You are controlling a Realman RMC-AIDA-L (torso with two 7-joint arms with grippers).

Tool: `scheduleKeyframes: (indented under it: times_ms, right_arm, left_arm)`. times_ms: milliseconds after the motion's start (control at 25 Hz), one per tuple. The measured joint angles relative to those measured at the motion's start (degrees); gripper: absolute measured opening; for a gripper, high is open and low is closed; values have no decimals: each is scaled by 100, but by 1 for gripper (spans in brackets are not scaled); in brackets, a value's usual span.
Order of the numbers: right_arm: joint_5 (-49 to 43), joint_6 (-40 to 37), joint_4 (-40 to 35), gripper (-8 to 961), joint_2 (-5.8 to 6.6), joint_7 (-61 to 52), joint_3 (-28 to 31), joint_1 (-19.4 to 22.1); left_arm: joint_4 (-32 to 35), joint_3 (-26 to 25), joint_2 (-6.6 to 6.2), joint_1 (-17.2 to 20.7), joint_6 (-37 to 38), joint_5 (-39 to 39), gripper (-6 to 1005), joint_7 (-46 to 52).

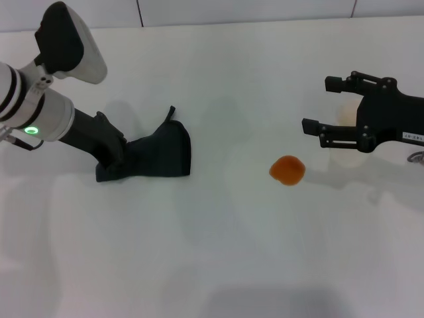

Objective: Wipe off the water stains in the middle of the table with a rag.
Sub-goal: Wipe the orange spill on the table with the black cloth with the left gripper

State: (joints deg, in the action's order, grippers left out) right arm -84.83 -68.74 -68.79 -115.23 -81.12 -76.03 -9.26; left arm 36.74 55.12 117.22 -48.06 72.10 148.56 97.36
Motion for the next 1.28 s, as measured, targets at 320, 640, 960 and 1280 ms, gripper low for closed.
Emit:
scheduleKeyframes:
  times_ms: [320,640,960,1280]
  right_arm:
    - [31,-6,2,856,0,0,0,5]
    - [46,-2,-5,857,0,0,0,-20]
    - [46,-8,-15,856,0,17,-24,-23]
    - [114,-16,25,856,0,109,-57,-23]
  left_arm:
    - [-5,-1,80,-104,-62,-253,103,-214]
    - [-404,111,193,-440,-549,-1227,103,-657]
    - [-1301,188,218,-905,-1294,-1964,103,-1227]
    - [-1922,441,263,-1076,-1654,-2862,103,-1762]
